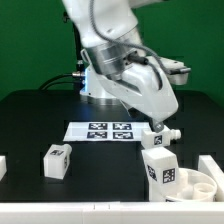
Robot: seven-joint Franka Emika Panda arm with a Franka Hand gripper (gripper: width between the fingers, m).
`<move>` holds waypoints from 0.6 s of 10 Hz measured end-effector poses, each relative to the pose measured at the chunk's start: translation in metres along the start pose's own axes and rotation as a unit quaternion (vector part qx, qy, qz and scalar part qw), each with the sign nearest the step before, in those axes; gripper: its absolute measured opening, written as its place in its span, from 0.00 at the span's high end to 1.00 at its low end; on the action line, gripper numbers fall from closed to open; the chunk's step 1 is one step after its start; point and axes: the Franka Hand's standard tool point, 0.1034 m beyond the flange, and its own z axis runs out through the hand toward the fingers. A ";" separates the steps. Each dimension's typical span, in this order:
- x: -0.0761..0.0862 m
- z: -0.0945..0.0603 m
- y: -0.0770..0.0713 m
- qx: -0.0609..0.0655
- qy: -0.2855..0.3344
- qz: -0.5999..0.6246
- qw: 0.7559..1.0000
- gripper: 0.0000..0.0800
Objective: Assemble stool
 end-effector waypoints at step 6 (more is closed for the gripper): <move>0.006 0.021 0.045 -0.029 -0.155 0.021 0.987 0.19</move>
Offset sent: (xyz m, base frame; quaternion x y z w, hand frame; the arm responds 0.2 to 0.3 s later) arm 0.0000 0.0000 0.0000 0.0000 -0.1296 0.0000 0.9916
